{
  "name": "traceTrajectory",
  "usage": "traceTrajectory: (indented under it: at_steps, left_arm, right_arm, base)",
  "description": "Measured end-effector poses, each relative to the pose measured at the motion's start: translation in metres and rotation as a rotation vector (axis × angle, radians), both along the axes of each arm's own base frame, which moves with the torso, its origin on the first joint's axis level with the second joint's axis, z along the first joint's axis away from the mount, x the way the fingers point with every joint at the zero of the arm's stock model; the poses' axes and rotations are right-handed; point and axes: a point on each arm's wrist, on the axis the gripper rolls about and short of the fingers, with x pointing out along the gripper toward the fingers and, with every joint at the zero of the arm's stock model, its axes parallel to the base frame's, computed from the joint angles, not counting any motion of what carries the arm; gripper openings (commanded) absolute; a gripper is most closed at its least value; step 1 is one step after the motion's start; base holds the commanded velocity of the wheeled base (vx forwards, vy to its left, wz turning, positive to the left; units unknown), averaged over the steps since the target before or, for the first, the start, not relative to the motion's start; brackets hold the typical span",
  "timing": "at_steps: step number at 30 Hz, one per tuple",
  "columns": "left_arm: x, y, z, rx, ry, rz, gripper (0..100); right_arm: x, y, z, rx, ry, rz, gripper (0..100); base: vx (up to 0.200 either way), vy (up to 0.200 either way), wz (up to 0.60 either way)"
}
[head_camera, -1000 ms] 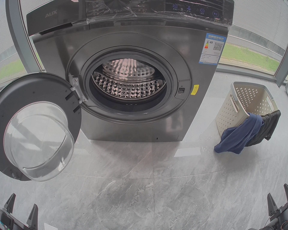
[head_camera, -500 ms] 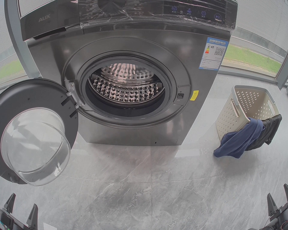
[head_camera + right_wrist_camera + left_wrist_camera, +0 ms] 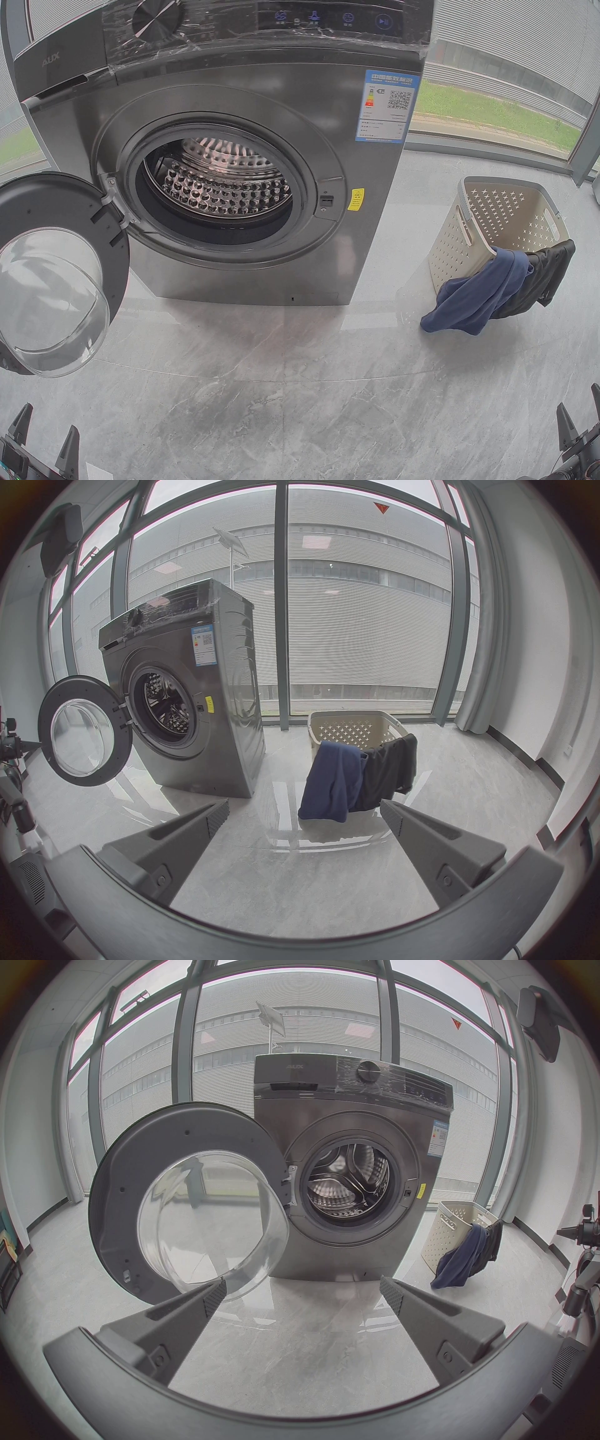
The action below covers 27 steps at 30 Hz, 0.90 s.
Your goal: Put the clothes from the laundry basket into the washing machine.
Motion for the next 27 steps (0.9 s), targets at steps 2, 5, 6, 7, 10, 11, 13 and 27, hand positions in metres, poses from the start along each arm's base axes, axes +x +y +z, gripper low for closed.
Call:
traceTrajectory:
  at_steps: [2, 5, 6, 7, 10, 11, 13, 27]
  left_arm:
    - [0.0, 0.0, 0.0, 0.0, 0.0, 0.0, 100]
    - [0.0, 0.0, 0.0, 0.0, 0.0, 0.0, 100]
    - [0.0, 0.0, 0.0, 0.0, 0.0, 0.001, 100]
    - [0.0, 0.0, 0.0, 0.0, 0.0, 0.001, 100]
    - [0.0, 0.0, 0.0001, 0.001, -0.001, 0.0, 100]
    - [0.0, 0.0, 0.0, 0.001, -0.001, 0.0, 100]
    - [0.0, 0.0, 0.0, 0.001, 0.0, 0.0, 100]
    - [0.0, 0.0, 0.0, 0.0, 0.0, 0.0, 100]
  right_arm:
    - [0.0, 0.0, 0.0, 0.0, 0.0, 0.0, 100]
    - [0.0, 0.0, 0.0, 0.0, 0.0, 0.0, 100]
    - [0.0, 0.0, 0.0001, 0.0, -0.001, 0.0, 100]
    - [0.0, 0.0, 0.0001, 0.0, -0.001, 0.0, 100]
    - [0.0, 0.0, 0.0, 0.0, 0.0, 0.0, 100]
    - [0.0, 0.0, 0.0, 0.0, 0.0, 0.0, 100]
    - [0.0, 0.0, 0.0001, 0.0, 0.0, 0.0, 100]
    - [0.0001, 0.0, 0.0001, 0.0, 0.0, 0.0, 100]
  base:
    - [0.0, 0.0, -0.6]
    - [0.0, 0.0, -0.6]
    - [0.0, -0.2, -0.6]
    - [0.0, -0.2, 0.0]
    - [0.0, -0.2, 0.0]
    - [0.0, -0.2, 0.0]
    - [0.0, -0.2, 0.0]
    - [0.0, -0.2, 0.0]
